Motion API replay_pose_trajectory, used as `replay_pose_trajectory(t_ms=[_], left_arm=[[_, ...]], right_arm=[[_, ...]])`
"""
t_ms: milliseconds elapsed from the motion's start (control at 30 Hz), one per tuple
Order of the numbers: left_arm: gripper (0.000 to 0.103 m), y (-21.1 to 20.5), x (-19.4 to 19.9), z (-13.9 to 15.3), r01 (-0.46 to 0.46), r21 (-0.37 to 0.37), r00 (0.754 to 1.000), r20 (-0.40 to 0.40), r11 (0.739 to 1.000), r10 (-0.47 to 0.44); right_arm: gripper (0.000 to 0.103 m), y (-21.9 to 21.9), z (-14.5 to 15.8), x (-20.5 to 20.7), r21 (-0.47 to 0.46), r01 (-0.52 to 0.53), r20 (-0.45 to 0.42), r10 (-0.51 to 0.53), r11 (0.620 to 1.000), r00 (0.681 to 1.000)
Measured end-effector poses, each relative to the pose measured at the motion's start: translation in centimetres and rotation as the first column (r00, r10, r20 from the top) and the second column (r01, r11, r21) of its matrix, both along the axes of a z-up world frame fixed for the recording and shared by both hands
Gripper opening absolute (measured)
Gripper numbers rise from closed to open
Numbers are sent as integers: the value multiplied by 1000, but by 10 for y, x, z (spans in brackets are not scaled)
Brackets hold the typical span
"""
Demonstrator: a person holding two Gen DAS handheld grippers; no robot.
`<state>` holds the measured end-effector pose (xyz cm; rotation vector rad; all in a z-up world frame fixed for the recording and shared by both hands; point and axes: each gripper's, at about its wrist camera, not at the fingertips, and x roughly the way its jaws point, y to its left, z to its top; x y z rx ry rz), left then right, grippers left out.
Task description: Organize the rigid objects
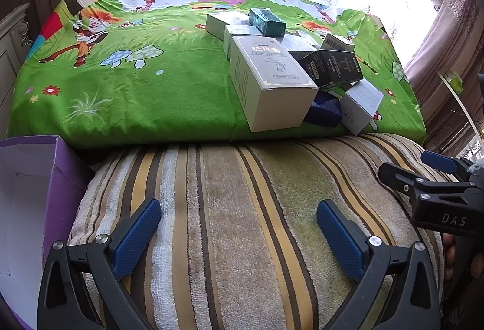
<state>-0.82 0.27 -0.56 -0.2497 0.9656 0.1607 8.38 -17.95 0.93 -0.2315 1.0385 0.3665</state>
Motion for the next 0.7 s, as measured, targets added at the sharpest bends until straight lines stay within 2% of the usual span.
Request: replay_pose_trajectory(t_ms=[133,367,567,700], left_arm=[[103,1,-2,0,-2,-4,1000,9,1000,2],[103,-4,-5,7,-21,40,1000,23,999,20],[103,-1,-9,25,-56,25,995,87,998,54],[103,-4,3,41,-44,-7,990,131,999,44]], right_arm=[[103,-4,0,-1,32,-3,10,2,999,1000],[103,-2,4,-6,6,-15,44,15,1000,999],[103,-2,21,-5,33,-41,88,38,999,995],[103,7,31,-1,24,-86,133,82,996,988]])
